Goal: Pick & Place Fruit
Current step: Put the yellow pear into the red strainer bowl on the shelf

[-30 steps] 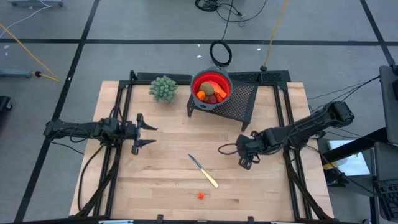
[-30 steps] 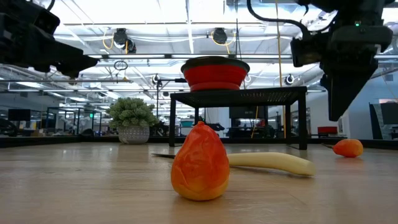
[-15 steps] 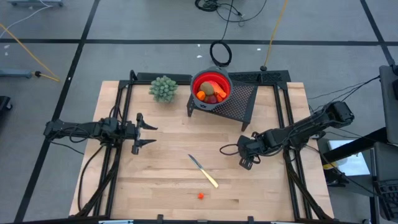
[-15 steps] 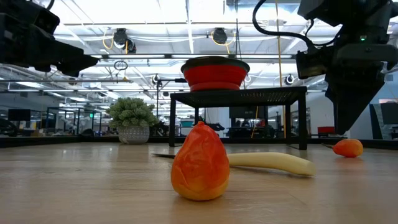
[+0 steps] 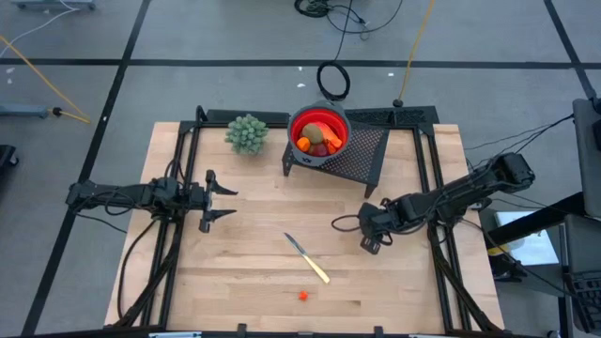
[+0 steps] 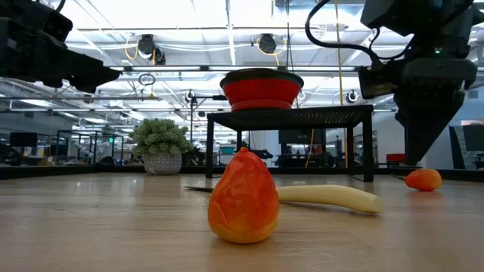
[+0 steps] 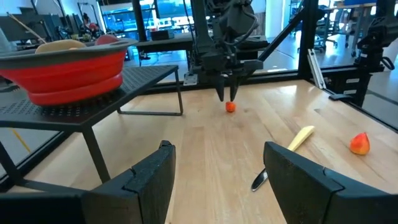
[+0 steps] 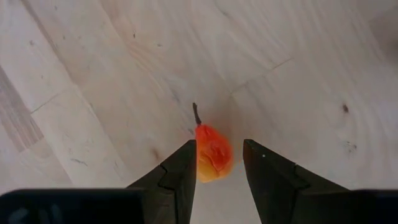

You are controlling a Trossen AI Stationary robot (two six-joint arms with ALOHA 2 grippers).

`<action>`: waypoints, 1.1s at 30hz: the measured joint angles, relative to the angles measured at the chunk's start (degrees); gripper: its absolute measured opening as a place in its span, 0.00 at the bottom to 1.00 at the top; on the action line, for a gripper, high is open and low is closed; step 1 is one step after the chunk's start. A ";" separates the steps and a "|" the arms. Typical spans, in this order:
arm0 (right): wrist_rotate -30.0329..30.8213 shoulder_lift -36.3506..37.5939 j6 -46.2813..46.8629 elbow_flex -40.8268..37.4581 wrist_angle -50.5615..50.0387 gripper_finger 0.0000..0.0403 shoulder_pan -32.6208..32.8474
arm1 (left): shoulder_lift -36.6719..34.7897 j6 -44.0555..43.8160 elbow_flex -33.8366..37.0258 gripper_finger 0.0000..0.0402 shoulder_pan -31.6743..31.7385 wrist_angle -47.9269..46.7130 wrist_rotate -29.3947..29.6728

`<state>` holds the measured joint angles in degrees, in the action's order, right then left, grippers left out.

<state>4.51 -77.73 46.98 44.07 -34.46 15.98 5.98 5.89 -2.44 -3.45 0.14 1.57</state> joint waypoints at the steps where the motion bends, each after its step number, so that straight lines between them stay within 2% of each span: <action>1: 0.00 -0.02 -0.08 0.00 0.01 0.32 -0.22 | 0.00 0.02 0.00 0.61 0.00 0.00 0.01; 15: 0.13 -4.17 -1.25 0.00 2.42 0.32 -1.02 | 0.01 -0.04 0.00 0.59 -0.02 -0.07 0.04; 26: 0.01 -5.35 -1.19 0.00 3.51 0.32 -1.02 | 0.02 -1.08 0.00 0.30 0.00 -0.48 0.04; 31: -0.51 -5.05 0.16 0.00 3.45 0.32 -0.98 | 0.02 -1.15 0.00 0.22 0.00 -1.07 0.04; 33: -2.67 -5.05 0.32 0.00 3.43 0.32 -0.91 | 0.00 -1.14 0.00 0.19 0.00 -1.59 0.04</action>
<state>1.84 -82.78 47.31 44.07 -31.03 15.07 5.98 4.75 -2.44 -3.44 -1.45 1.61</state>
